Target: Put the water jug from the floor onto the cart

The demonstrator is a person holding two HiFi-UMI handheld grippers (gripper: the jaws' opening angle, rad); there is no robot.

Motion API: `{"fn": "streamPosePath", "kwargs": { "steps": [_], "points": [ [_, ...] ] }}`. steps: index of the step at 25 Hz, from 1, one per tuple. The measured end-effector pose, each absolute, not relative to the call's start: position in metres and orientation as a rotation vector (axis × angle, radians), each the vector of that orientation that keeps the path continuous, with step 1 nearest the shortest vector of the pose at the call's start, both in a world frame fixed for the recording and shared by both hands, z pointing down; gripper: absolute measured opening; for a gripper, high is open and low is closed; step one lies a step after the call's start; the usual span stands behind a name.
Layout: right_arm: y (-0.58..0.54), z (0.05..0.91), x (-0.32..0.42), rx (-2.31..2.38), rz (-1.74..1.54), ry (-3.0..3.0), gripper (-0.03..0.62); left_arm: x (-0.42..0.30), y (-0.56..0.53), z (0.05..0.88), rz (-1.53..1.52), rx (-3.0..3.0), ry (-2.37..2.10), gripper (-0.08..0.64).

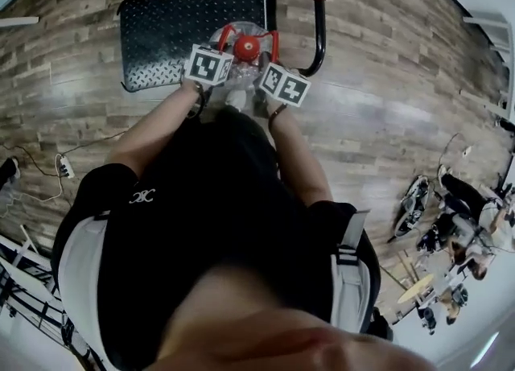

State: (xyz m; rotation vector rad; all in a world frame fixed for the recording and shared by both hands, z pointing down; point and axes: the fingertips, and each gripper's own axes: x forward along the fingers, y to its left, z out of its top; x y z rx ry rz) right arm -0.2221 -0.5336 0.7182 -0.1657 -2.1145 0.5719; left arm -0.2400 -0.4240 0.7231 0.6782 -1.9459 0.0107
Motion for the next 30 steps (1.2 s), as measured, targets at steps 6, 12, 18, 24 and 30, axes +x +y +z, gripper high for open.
{"fn": "streamPosePath", "kwargs": {
  "steps": [6,12,18,24,30],
  "points": [
    [-0.538,0.751,-0.244,-0.198,0.479,-2.081,0.025,-0.256,-0.42,0.755,0.019,0.587,-1.971,0.034],
    [-0.542,0.786,-0.259,-0.187,0.409,-2.027,0.028,-0.266,-0.424,0.778,-0.002,0.578,-1.982,0.046],
    [-0.546,0.818,-0.252,-0.192,0.329,-1.968,0.035,-0.247,-0.424,0.824,-0.023,0.573,-1.891,0.066],
    [-0.552,0.832,-0.243,-0.186,0.367,-1.957,0.035,-0.241,-0.429,0.828,-0.102,0.615,-1.91,0.062],
    [-0.554,0.833,-0.236,-0.156,0.342,-1.946,0.035,-0.223,-0.419,0.843,-0.096,0.556,-1.849,0.092]
  ]
}}
